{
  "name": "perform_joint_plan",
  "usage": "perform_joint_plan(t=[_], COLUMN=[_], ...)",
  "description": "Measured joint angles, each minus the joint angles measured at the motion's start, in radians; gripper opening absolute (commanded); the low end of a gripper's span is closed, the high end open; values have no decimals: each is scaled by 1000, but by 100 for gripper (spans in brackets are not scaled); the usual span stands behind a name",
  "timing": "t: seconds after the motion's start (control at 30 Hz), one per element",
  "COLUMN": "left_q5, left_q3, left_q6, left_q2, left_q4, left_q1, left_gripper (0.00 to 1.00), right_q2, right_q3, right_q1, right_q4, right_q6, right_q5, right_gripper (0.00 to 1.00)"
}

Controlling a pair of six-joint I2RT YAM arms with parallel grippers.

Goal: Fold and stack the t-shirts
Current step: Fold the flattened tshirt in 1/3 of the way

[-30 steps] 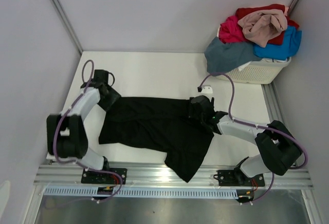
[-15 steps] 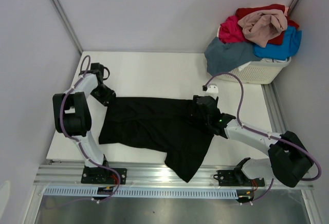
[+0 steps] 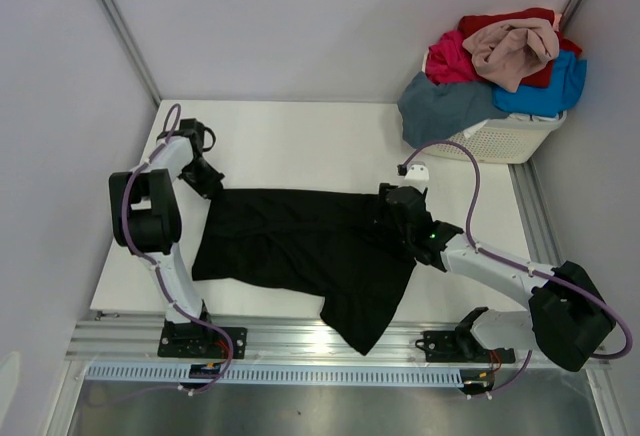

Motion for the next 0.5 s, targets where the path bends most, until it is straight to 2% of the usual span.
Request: perform_joint_plan(t=[0.1, 0.43, 0.5], left_q5=[-2, -34, -37], left_q3=[18, 84, 86], left_q6=[11, 40, 44], left_q2=[7, 72, 80], left_q4=[-8, -32, -34], left_q1=[0, 0, -1], left_gripper=[1, 1, 7], right_q2=[0, 0, 1], right_q3=[0, 0, 0], right_q1=[0, 0, 0], right_q4=[0, 0, -1], right_q6=[0, 0, 0], right_q5=[0, 0, -1], right_gripper=[64, 64, 64])
